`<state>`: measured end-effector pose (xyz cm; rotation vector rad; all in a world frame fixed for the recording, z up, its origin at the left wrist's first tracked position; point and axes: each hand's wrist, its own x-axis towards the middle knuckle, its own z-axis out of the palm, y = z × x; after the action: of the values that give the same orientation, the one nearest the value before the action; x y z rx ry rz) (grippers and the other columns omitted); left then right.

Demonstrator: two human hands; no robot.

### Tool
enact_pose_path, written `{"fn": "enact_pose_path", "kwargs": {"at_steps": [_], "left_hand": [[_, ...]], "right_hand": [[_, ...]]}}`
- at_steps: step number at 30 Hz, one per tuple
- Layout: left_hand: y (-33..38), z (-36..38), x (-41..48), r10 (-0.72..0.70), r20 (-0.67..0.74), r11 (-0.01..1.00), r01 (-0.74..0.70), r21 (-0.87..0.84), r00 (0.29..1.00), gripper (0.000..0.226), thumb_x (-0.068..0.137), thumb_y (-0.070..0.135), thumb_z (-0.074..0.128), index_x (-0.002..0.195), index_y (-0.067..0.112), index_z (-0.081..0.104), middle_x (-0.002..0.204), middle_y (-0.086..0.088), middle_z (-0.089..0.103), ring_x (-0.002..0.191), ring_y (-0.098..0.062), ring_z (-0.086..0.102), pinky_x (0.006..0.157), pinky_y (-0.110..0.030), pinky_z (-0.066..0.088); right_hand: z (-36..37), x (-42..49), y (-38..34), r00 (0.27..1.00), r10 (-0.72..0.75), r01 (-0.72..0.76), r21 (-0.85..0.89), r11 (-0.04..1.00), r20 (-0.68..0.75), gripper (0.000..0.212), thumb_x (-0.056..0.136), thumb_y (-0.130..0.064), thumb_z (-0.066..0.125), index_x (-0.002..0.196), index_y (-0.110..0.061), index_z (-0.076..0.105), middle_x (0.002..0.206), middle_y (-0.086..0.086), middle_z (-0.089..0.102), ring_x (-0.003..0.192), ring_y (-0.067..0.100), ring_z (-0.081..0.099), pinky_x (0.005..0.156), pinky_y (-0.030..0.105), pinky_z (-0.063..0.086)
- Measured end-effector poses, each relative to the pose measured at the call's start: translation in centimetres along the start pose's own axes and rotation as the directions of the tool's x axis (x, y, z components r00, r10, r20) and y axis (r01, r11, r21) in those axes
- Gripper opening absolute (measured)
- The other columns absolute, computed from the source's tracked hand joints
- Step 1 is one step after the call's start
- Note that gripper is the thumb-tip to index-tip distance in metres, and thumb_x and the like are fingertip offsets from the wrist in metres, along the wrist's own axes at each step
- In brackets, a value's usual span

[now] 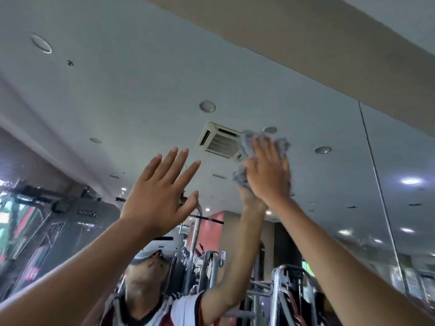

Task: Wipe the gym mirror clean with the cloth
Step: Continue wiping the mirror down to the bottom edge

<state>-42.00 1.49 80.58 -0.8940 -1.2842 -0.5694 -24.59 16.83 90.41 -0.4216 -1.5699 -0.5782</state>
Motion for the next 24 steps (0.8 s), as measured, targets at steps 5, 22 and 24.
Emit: {"fn": "enact_pose_path", "kwargs": {"at_steps": [5,22,24], "left_hand": [[-0.2,-0.1,-1.3,0.026,0.004,1.0,-0.026,-0.016,1.0,0.066,0.097,0.048,0.03,0.152,0.015,0.041,0.16,-0.017,0.031,0.149,-0.034,0.028,0.119,-0.048,0.016],[0.8,0.0,-4.2,0.022,-0.014,1.0,-0.022,-0.017,1.0,0.068,0.097,0.045,0.029,0.154,0.009,0.037,0.161,-0.02,0.027,0.15,-0.038,0.024,0.12,-0.055,0.016],[1.0,0.2,-4.6,0.015,-0.019,1.0,-0.015,-0.016,1.0,0.068,0.098,0.046,0.028,0.155,0.009,0.035,0.162,-0.02,0.025,0.151,-0.037,0.022,0.12,-0.057,0.018]], "right_hand": [[-0.5,-5.9,4.0,0.863,-0.488,0.493,-0.007,0.87,0.132,0.059,0.099,-0.035,0.027,0.156,-0.023,0.025,0.164,-0.002,0.015,0.152,0.014,0.01,0.122,0.038,0.007],[-2.0,-7.7,7.2,0.951,-0.268,0.273,-0.013,0.962,0.153,0.064,0.093,-0.035,0.026,0.156,-0.026,0.019,0.164,-0.003,0.016,0.15,0.0,-0.004,0.121,0.036,0.008],[-1.8,-5.5,6.0,0.994,0.072,-0.071,-0.009,0.997,0.088,0.067,0.091,-0.039,0.02,0.157,-0.027,0.018,0.165,-0.005,0.012,0.149,0.001,-0.004,0.12,0.042,0.011]]}}
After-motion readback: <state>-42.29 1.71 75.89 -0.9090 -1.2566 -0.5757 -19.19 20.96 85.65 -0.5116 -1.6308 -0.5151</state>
